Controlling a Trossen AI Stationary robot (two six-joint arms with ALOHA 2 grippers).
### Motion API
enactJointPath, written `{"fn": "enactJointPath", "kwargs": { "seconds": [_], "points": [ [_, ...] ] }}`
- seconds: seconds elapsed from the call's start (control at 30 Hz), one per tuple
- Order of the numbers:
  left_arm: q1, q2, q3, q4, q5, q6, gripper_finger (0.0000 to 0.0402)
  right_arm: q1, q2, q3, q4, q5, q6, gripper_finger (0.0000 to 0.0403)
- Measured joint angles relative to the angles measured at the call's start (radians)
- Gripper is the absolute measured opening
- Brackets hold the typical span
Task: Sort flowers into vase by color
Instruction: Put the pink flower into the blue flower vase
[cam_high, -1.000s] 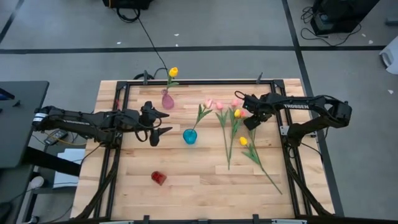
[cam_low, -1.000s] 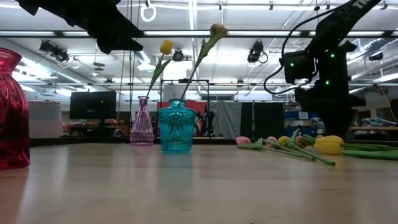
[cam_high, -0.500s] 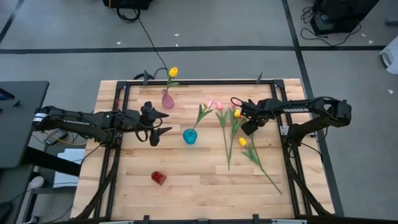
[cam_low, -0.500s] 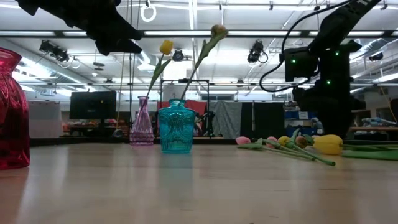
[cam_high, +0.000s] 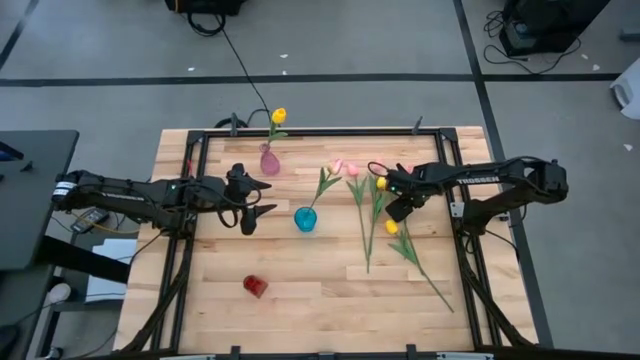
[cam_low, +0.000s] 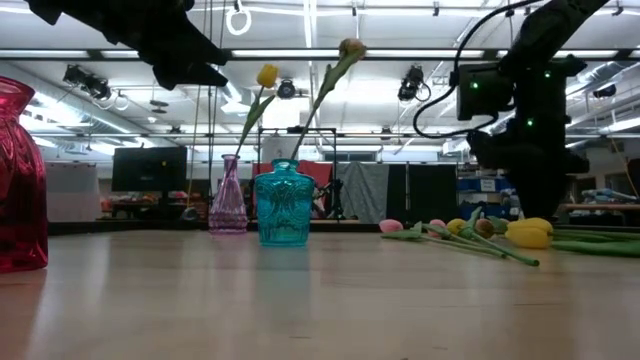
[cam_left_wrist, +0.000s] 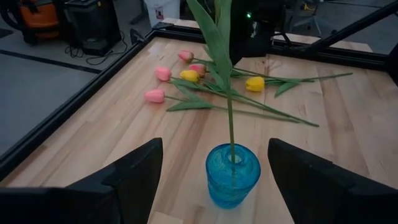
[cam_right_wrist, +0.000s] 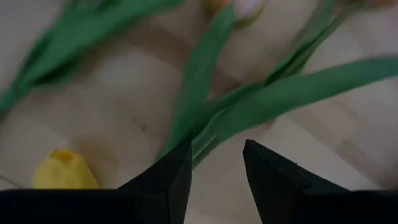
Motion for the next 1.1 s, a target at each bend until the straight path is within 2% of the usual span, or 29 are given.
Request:
{"fn": "enactJointPath", "kwargs": {
  "seconds": [0.23,0.37,0.47,0.63,0.83,0.97,1.1],
  "points": [
    [0.0,0.0,0.0,-0.002,0.0,-0.016,0.0296,0.039,0.066,-0.016,0.049,0.033,-0.003,0.0156],
    [0.0,0.0,0.0,-0.002,0.0,-0.016,0.0296,0.033,0.081,-0.017,0.069,0.071,-0.014,0.0137],
    [0.0,0.0,0.0,-0.002,0.0,-0.016,0.0296,0.033,0.08,-0.017,0.076,0.067,-0.023,0.0102],
    [0.0,0.0,0.0,-0.003,0.0,-0.016,0.0296,0.032,0.074,-0.017,0.057,0.061,-0.048,0.0019],
    [-0.024,-0.009,0.016,0.007,-0.002,0.037,0.0295,0.037,-0.012,0.004,-0.008,0.118,-0.058,0.0022],
    [-0.06,-0.025,0.045,0.061,-0.002,0.094,0.0295,0.071,-0.107,0.051,-0.025,0.144,-0.065,0.0009],
    [-0.092,-0.028,0.048,0.158,0.0,0.142,0.0295,0.12,-0.217,0.084,0.093,0.172,-0.129,0.0009]
  ]
}}
